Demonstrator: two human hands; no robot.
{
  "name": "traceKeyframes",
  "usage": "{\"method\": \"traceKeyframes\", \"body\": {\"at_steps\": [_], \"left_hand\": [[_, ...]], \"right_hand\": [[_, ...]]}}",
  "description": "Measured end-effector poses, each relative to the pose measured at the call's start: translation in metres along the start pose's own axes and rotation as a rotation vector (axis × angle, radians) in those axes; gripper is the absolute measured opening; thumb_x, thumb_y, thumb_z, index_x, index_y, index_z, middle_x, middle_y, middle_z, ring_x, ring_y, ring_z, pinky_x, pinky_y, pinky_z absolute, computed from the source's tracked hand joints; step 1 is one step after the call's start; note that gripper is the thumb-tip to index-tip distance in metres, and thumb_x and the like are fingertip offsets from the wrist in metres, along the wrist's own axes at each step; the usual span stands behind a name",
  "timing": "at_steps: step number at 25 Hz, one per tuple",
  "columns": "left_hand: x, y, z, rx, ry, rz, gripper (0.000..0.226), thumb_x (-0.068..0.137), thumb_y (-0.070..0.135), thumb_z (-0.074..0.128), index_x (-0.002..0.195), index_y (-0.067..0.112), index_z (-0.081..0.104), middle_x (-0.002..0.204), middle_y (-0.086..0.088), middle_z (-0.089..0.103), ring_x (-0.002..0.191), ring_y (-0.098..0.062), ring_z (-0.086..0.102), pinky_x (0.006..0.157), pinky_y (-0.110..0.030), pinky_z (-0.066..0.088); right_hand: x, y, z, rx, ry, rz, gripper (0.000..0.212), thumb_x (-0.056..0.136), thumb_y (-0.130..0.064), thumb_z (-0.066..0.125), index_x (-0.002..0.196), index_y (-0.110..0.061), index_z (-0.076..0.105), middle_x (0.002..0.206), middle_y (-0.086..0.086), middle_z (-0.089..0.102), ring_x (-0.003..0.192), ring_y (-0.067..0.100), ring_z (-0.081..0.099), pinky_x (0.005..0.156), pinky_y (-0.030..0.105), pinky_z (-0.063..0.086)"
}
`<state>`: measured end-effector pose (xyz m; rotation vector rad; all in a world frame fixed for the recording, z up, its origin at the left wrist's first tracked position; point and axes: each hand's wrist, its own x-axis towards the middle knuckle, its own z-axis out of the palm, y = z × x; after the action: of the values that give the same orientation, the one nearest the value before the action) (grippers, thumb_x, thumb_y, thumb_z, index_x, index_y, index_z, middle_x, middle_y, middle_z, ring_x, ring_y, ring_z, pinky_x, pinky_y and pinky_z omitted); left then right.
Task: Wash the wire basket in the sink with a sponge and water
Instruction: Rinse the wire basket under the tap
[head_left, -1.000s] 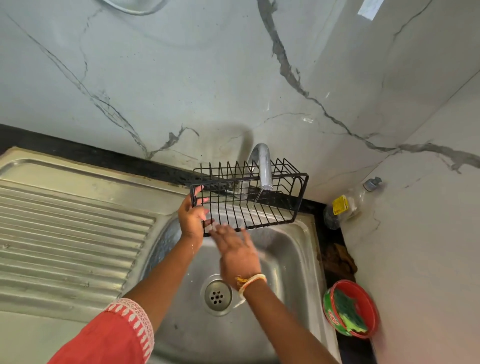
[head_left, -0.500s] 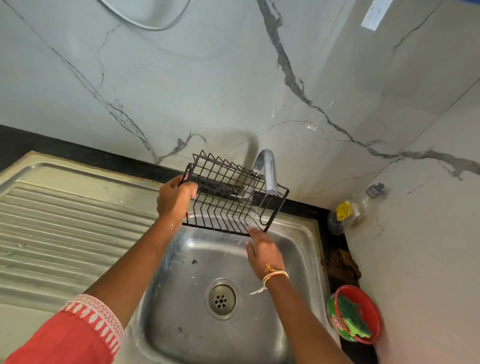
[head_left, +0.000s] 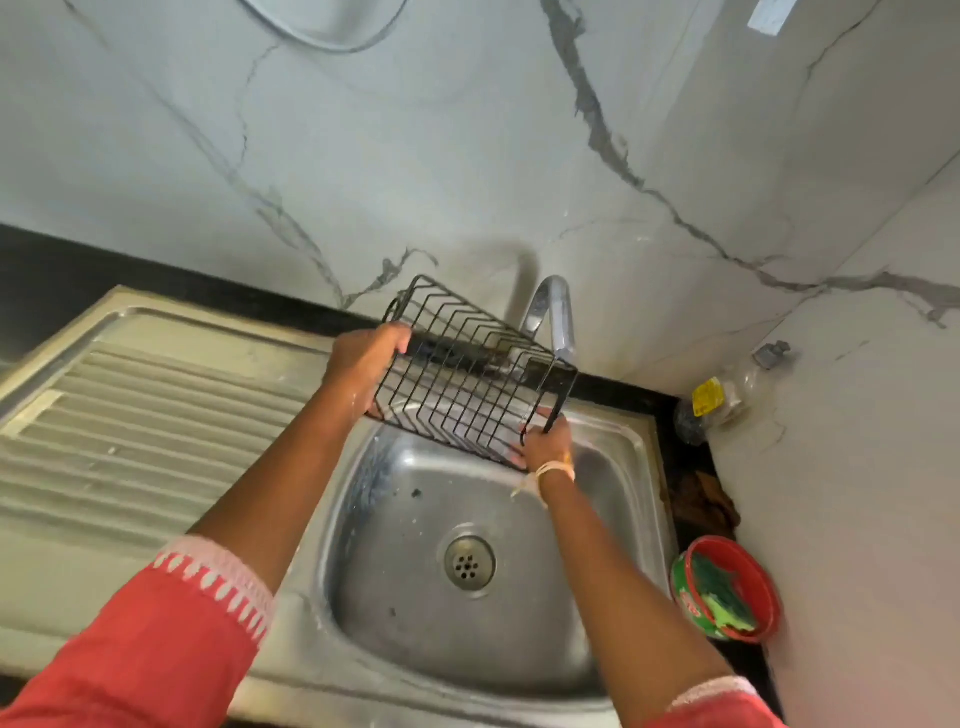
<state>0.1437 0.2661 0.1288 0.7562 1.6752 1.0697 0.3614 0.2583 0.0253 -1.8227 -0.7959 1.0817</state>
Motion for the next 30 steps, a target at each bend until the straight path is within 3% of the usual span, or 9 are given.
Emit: {"method": "traceKeyframes", "body": {"at_steps": [4, 6, 9, 11, 13, 16, 19, 24, 30], "left_hand": [[0.003, 0.004, -0.008, -0.031, -0.081, 0.026, 0.055, 0.077, 0.028, 0.061, 0.13, 0.012, 0.052, 0.119, -0.009, 0.055, 0.1, -0.023, 0.053, 0.082, -0.043, 0.05], [0.007, -0.002, -0.007, -0.172, -0.036, 0.087, 0.082, 0.077, 0.029, 0.07, 0.148, 0.024, 0.03, 0.148, -0.012, 0.036, 0.122, -0.031, 0.048, 0.088, -0.044, 0.05], [-0.02, -0.043, 0.022, -0.321, 0.013, 0.067, 0.105, 0.075, 0.031, 0.079, 0.153, 0.035, 0.008, 0.161, -0.009, 0.007, 0.137, -0.034, 0.033, 0.104, -0.054, 0.041], [-0.04, -0.076, 0.052, -0.297, -0.149, -0.029, 0.116, 0.06, 0.041, 0.084, 0.151, 0.037, 0.011, 0.16, -0.007, 0.014, 0.138, -0.033, 0.034, 0.101, -0.059, 0.042], [-0.04, -0.091, 0.068, -0.209, -0.207, -0.036, 0.117, 0.048, 0.037, 0.083, 0.146, 0.037, 0.02, 0.151, -0.006, 0.032, 0.132, -0.03, 0.042, 0.098, -0.058, 0.045], [-0.028, -0.087, 0.069, -0.194, -0.211, -0.047, 0.098, 0.067, 0.013, 0.078, 0.142, 0.038, 0.021, 0.137, -0.001, 0.037, 0.12, -0.025, 0.048, 0.091, -0.057, 0.049], [-0.03, -0.086, 0.065, -0.345, -0.288, -0.038, 0.08, 0.075, -0.003, 0.067, 0.131, 0.035, 0.024, 0.126, -0.013, 0.053, 0.108, -0.031, 0.059, 0.077, -0.053, 0.054], [-0.025, -0.095, 0.055, -0.449, -0.268, 0.022, 0.069, 0.077, -0.012, 0.062, 0.12, 0.033, 0.034, 0.109, -0.012, 0.057, 0.104, -0.033, 0.058, 0.086, -0.062, 0.049], [-0.027, -0.09, 0.066, -0.481, -0.322, 0.04, 0.078, 0.071, -0.011, 0.064, 0.128, 0.034, 0.033, 0.121, -0.016, 0.057, 0.115, -0.037, 0.056, 0.086, -0.059, 0.051]], "right_hand": [[-0.013, 0.01, 0.002, 0.274, -0.075, 0.162, 0.029, 0.098, 0.0, 0.042, 0.123, -0.014, 0.049, 0.104, 0.013, 0.065, 0.074, 0.028, 0.066, 0.059, 0.038, 0.059], [-0.021, 0.007, 0.005, 0.434, -0.055, 0.229, 0.021, 0.098, -0.001, 0.044, 0.115, -0.014, 0.05, 0.102, 0.014, 0.064, 0.07, 0.028, 0.064, 0.051, 0.036, 0.057], [-0.033, 0.006, 0.022, 0.623, -0.101, 0.337, 0.024, 0.095, 0.009, 0.04, 0.094, -0.012, 0.05, 0.089, 0.015, 0.062, 0.077, 0.032, 0.064, 0.073, 0.047, 0.057], [-0.039, 0.006, 0.035, 0.74, -0.184, 0.382, 0.033, 0.087, 0.021, 0.035, 0.088, -0.009, 0.048, 0.087, 0.022, 0.061, 0.086, 0.037, 0.063, 0.082, 0.057, 0.052], [-0.042, 0.002, 0.038, 0.778, -0.242, 0.388, 0.035, 0.082, 0.025, 0.036, 0.094, -0.005, 0.05, 0.094, 0.027, 0.059, 0.086, 0.038, 0.061, 0.07, 0.052, 0.055], [-0.037, -0.001, 0.024, 0.723, -0.355, 0.352, 0.027, 0.085, 0.022, 0.038, 0.09, 0.0, 0.051, 0.101, 0.03, 0.056, 0.083, 0.037, 0.063, 0.056, 0.041, 0.059], [-0.03, -0.007, 0.017, 0.565, -0.478, 0.325, 0.018, 0.088, 0.015, 0.043, 0.088, -0.002, 0.051, 0.097, 0.027, 0.061, 0.083, 0.035, 0.066, 0.079, 0.047, 0.058], [0.002, -0.03, -0.005, 0.179, -0.243, 0.118, 0.027, 0.081, 0.003, 0.07, 0.106, 0.004, 0.061, 0.088, 0.018, 0.069, 0.055, 0.014, 0.068, 0.044, 0.021, 0.052], [0.013, -0.023, 0.0, 0.113, -0.228, 0.122, 0.006, 0.089, -0.002, 0.062, 0.093, -0.005, 0.059, 0.08, 0.013, 0.07, 0.058, 0.019, 0.07, 0.048, 0.028, 0.056]]}}
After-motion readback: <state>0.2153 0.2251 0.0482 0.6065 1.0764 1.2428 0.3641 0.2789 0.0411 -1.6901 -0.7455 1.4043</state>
